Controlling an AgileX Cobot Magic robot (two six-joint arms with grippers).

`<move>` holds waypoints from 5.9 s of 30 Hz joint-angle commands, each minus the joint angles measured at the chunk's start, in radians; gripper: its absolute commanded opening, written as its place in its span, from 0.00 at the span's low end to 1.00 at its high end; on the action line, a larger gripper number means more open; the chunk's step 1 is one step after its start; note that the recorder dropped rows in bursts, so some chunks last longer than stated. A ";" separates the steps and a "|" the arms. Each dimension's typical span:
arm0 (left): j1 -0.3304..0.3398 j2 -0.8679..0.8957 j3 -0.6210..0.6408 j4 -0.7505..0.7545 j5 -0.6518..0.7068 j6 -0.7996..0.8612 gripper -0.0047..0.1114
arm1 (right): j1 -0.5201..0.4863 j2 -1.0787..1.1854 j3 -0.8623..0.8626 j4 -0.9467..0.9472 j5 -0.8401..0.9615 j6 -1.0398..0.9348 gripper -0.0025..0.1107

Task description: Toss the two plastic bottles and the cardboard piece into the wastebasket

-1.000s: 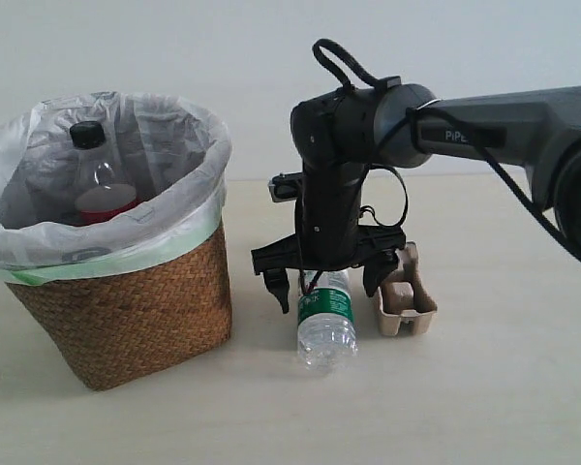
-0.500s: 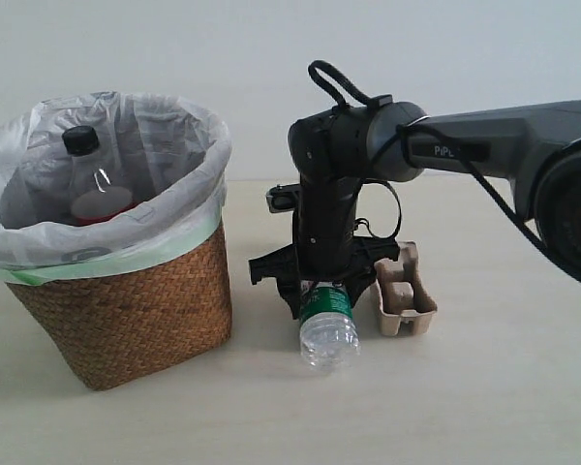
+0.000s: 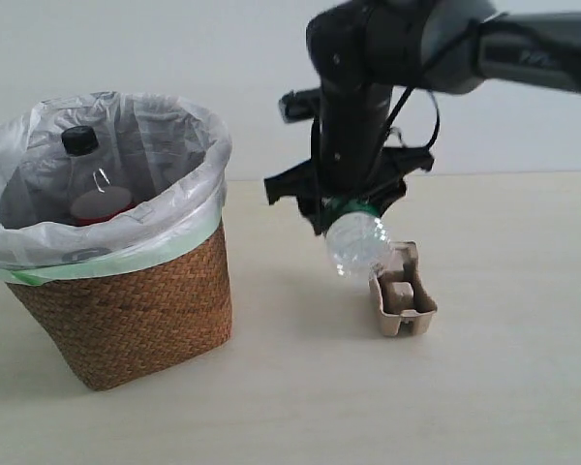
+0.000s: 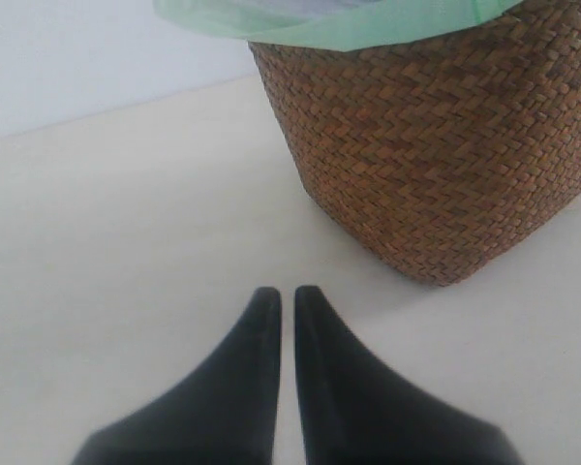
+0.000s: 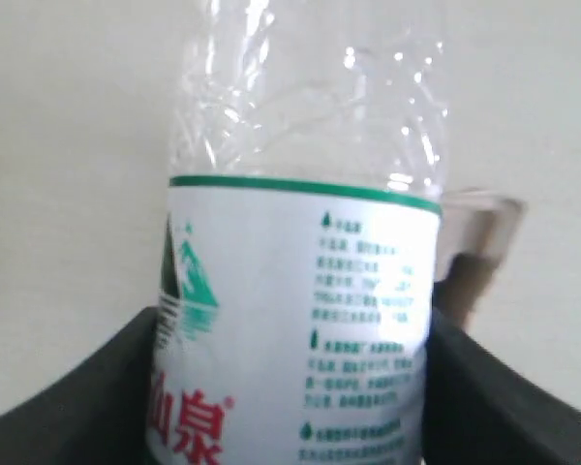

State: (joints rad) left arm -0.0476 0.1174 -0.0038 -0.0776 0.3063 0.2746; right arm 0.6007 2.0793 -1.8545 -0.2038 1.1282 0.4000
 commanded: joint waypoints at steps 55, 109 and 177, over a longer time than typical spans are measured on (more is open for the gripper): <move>0.003 -0.006 0.004 -0.008 -0.003 -0.009 0.07 | 0.026 -0.149 0.007 -0.080 0.093 0.030 0.77; 0.003 -0.006 0.004 -0.008 -0.003 -0.009 0.07 | -0.102 -0.340 0.226 0.083 -0.224 0.001 0.02; 0.003 -0.006 0.004 -0.008 -0.003 -0.009 0.07 | 0.077 -0.304 -0.058 0.146 0.051 -0.119 0.03</move>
State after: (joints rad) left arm -0.0476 0.1174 -0.0038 -0.0776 0.3063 0.2746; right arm 0.6770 1.8307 -1.9739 0.0098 1.2056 0.2565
